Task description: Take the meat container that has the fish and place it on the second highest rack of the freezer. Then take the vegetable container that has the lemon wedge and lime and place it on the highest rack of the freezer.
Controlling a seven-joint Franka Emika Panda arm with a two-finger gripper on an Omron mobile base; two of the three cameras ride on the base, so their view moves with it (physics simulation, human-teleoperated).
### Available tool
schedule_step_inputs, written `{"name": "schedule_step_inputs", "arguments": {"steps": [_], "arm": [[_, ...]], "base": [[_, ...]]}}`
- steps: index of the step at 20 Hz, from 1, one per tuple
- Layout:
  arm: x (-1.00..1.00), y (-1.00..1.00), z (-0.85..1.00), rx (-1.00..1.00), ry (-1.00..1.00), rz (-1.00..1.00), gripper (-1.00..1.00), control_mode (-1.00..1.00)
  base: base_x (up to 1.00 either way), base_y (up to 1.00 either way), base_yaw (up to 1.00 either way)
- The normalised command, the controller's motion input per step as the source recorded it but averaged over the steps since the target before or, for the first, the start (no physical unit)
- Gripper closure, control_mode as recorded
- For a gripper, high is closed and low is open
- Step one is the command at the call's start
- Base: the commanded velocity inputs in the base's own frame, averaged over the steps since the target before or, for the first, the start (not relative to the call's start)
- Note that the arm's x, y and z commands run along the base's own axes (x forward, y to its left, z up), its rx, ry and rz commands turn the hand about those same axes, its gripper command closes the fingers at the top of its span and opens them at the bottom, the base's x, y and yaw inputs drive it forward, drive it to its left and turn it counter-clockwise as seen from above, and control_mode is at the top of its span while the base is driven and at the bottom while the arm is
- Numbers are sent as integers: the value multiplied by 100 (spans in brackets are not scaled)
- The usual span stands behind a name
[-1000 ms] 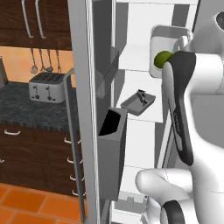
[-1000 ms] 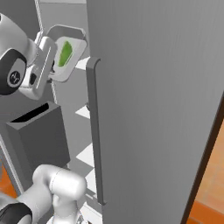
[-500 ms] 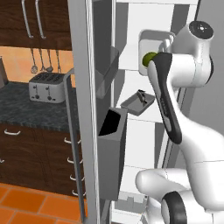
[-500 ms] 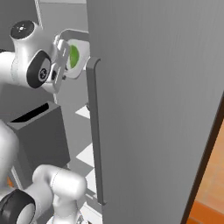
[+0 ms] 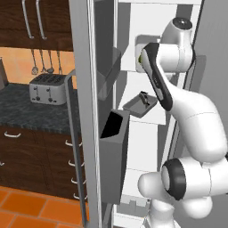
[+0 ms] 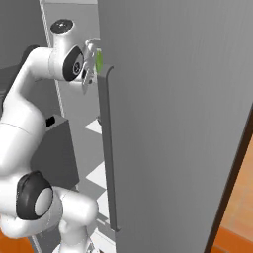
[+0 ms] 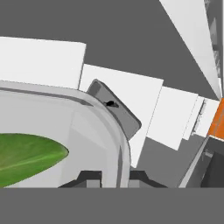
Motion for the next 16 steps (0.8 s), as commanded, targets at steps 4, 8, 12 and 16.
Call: {"name": "schedule_step_inputs", "arguments": {"steps": [4, 8, 12, 16], "arm": [[67, -21, 0, 0, 7, 2, 100, -100], [65, -20, -4, 1, 8, 2, 100, -100], [31, -2, -46, 0, 13, 0, 100, -100], [42, 0, -12, 0, 1, 0, 100, -100]], "base": [[0, 0, 0], [0, 0, 0], [0, 0, 0], [0, 0, 0]]}}
